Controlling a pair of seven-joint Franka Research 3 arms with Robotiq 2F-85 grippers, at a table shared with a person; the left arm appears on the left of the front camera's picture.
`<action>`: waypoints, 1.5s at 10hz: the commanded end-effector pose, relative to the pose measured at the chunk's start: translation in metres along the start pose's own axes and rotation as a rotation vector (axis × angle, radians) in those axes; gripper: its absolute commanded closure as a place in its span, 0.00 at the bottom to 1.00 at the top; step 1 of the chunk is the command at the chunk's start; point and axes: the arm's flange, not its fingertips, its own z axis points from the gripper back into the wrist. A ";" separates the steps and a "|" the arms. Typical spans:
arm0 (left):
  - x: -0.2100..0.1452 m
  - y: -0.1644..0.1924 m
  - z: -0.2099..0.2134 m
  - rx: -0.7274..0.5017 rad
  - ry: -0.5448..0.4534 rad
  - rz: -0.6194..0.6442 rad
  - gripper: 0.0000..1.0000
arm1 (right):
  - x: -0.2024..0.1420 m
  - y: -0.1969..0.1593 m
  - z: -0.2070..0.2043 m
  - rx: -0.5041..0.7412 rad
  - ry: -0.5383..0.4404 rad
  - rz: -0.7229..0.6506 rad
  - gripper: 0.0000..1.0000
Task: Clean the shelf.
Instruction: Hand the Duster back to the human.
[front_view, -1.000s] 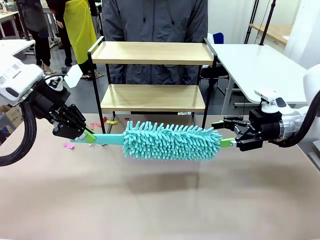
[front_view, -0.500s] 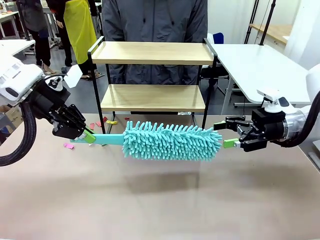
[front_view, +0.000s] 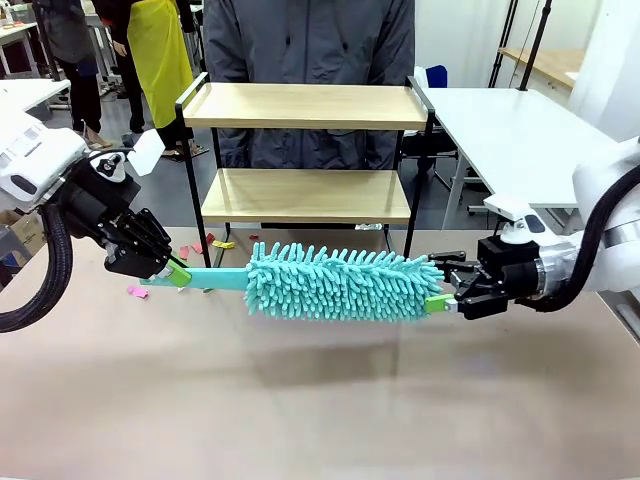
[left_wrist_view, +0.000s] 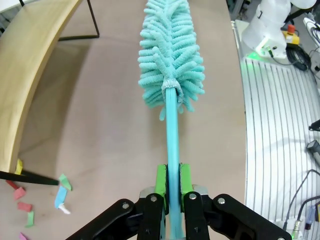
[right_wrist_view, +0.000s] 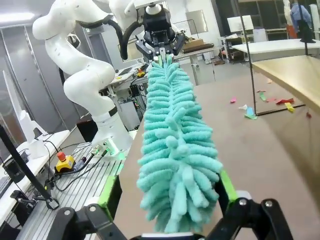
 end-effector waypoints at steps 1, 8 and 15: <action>0.002 0.000 0.001 -0.004 -0.034 0.004 0.87 | -0.003 -0.008 -0.009 0.005 -0.055 0.028 0.00; 0.002 0.000 0.001 -0.004 -0.034 0.004 0.87 | -0.002 -0.016 -0.054 0.056 -0.097 0.038 0.00; 0.002 0.000 0.001 -0.004 -0.034 0.004 0.87 | 0.003 -0.018 -0.054 0.078 -0.019 0.035 0.96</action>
